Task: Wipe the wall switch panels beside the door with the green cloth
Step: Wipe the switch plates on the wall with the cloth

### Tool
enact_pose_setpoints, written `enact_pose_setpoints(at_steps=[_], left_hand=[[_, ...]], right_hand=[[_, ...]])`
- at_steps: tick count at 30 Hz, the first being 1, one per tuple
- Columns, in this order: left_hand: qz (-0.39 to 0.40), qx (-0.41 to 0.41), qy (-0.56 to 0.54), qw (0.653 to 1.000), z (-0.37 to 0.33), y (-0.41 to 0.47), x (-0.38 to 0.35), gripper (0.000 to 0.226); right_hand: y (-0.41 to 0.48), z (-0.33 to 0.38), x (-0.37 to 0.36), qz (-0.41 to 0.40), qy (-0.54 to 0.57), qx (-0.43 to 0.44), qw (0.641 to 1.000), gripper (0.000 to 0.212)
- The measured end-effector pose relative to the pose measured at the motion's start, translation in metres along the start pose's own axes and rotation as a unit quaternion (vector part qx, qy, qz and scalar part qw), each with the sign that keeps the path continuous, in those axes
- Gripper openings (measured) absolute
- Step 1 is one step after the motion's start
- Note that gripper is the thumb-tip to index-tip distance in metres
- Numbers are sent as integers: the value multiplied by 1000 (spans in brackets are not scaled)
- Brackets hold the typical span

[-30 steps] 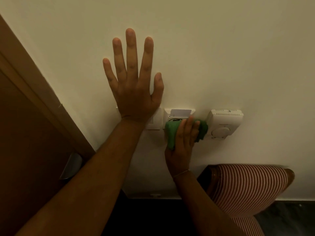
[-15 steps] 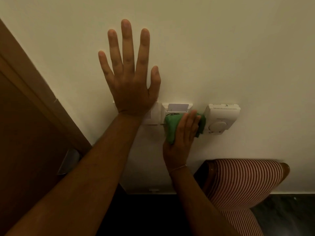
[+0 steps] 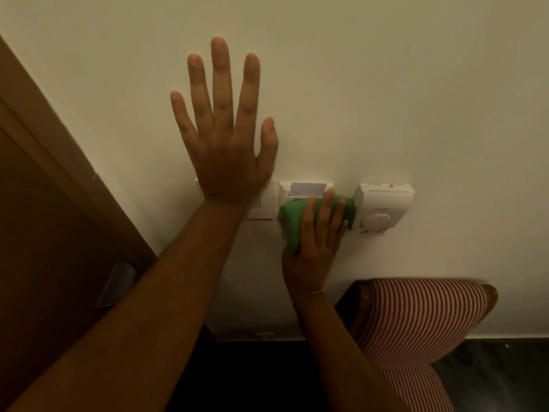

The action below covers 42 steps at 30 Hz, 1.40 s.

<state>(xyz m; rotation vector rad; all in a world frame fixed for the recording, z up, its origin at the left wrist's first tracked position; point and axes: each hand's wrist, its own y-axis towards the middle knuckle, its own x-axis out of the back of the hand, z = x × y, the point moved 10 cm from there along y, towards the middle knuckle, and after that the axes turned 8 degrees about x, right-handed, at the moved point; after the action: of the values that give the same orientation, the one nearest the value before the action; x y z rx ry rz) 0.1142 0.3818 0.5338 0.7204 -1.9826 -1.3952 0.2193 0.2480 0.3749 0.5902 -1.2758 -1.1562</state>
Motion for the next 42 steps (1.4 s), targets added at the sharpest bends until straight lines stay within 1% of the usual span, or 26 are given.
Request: enact_pose_setpoints(at_steps=[1, 2, 4, 6, 8, 10, 11, 13, 14, 15, 17, 18, 20, 23, 24, 26, 27, 28, 29, 31, 32, 33, 35, 38, 40, 42], left_hand=[[-1, -1, -1, 1000, 0, 0, 0, 65], [-2, -3, -4, 1000, -1, -1, 0, 65], [-4, -8, -9, 1000, -1, -1, -1, 65], [-10, -9, -10, 1000, -1, 1, -1, 66], [-11, -9, -5, 1000, 1, 1, -1, 66], [-10, -6, -1, 1000, 1, 0, 0, 67], [-9, -4, -1, 1000, 2, -1, 0, 67], [-8, -2, -4, 1000, 1, -1, 0, 66], [-8, -3, -3, 1000, 1, -1, 0, 66], [-9, -3, -1, 1000, 1, 0, 0, 66], [-13, -4, -2, 1000, 1, 0, -2, 67], [-16, -8, -6, 1000, 1, 0, -2, 69], [-22, -15, -13, 1000, 1, -1, -3, 78], [-34, -13, -17, 999, 4, -1, -5, 79], [-35, -10, -19, 999, 5, 0, -7, 79], [-34, -6, -20, 999, 6, 0, -7, 78], [-34, -8, -21, 999, 6, 0, -6, 78], [-33, -11, -22, 999, 4, 0, -6, 78], [-30, -13, -23, 999, 3, -1, -5, 78], [-24, -7, -22, 999, 1, -2, -3, 74], [-20, -3, -17, 1000, 0, -2, -3, 70], [-15, 0, -10, 1000, 0, -2, -2, 67], [-8, 1, 2, 1000, -2, -1, -2, 65], [-2, 1, 14, 1000, -2, -1, -1, 66], [-4, -1, 17, 1000, -2, -1, -2, 66], [-9, -1, 14, 1000, 0, -1, -4, 65]], right_hand=[[0, 2, -1, -3, 13, -14, 1000, 97], [1, 10, -5, 2, 24, -8, 1000, 95], [2, 39, -20, 34, 35, 52, 997, 93], [0, 64, -33, 59, 19, 118, 991, 98], [-1, 65, -35, 56, -8, 147, 988, 102], [-2, 52, -29, 49, -12, 156, 986, 97], [-2, 41, -24, 45, -6, 144, 988, 90], [0, 13, -8, 18, 0, 83, 996, 74], [1, 1, -1, 3, 6, 45, 999, 74], [3, -7, 2, -7, 16, 17, 1000, 78], [4, -6, 0, -20, 48, -16, 999, 87], [5, 1, -3, -22, 63, -22, 998, 88], [5, 25, -14, -5, 76, 6, 997, 87], [6, 60, -30, 48, 69, 102, 991, 88], [7, 63, -32, 56, 64, 122, 989, 85], [8, 60, -29, 57, 44, 150, 986, 69], [8, 53, -24, 50, 29, 151, 987, 65], [9, 43, -18, 34, 16, 135, 990, 66], [11, 28, -9, 13, 9, 101, 995, 72], [13, -3, 6, -27, 27, -4, 999, 85], [15, -13, 11, -43, 46, -45, 997, 85], [16, -17, 12, -52, 66, -65, 994, 82], [19, -12, 10, -49, 94, -73, 992, 79], [18, -1, 2, -37, 105, -67, 992, 71], [18, 7, -3, -18, 97, -53, 994, 74], [16, 21, -9, 8, 74, -4, 997, 81]])
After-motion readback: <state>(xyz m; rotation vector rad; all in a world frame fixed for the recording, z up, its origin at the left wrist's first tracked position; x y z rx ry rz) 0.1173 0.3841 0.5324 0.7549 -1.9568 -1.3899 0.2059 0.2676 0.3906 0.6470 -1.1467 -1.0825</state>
